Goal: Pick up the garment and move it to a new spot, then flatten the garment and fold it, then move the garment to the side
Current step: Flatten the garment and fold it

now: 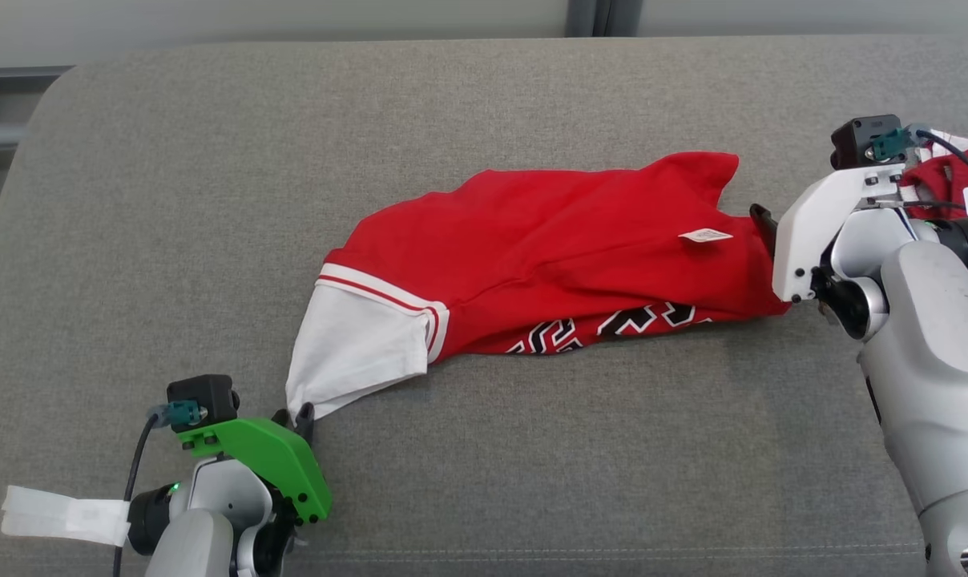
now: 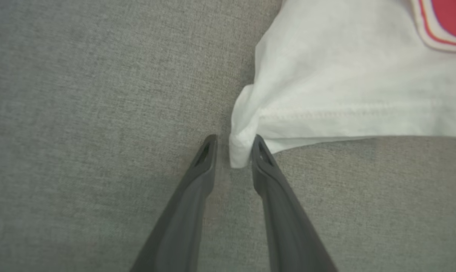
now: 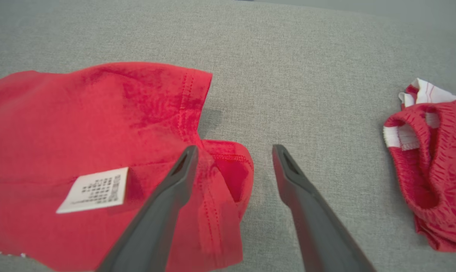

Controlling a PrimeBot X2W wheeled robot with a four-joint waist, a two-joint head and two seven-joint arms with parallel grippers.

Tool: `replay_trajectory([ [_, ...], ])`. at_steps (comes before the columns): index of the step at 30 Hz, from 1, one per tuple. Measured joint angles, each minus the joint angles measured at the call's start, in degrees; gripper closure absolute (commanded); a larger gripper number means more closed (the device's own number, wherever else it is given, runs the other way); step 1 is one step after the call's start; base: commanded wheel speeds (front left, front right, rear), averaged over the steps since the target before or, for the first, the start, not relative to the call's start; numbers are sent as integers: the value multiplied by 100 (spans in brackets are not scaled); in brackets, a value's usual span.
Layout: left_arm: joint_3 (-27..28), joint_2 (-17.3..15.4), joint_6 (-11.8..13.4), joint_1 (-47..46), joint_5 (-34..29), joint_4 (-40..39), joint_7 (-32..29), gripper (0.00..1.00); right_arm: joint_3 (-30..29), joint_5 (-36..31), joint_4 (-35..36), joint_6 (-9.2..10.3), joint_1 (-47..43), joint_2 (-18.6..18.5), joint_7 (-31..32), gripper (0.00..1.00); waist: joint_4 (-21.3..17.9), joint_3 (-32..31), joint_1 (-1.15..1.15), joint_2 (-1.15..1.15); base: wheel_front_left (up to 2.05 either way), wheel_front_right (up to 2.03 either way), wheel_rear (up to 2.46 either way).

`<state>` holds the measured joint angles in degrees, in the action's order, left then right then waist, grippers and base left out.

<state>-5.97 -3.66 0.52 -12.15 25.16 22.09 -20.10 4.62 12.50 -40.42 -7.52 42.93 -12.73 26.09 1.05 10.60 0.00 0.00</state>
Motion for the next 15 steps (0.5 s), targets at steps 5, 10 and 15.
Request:
replay_trajectory([
  [5, -73, -23, 0, -5, -8, -78, -49, 96, -62, 141, -369, 0, 270, 140, 23, 0, 58, 153, 0, 0, 0, 0, 0],
  [10, -136, -27, 0, -53, -8, -130, -43, 100, -203, 145, -749, 0, 514, 204, 346, 0, 106, 335, 0, 0, 0, 0, 0],
  [15, -143, -27, 0, -104, 13, -100, 0, 100, -215, 145, -827, 0, 543, 237, 571, 18, 117, 359, 0, 0, 0, 0, 0],
])
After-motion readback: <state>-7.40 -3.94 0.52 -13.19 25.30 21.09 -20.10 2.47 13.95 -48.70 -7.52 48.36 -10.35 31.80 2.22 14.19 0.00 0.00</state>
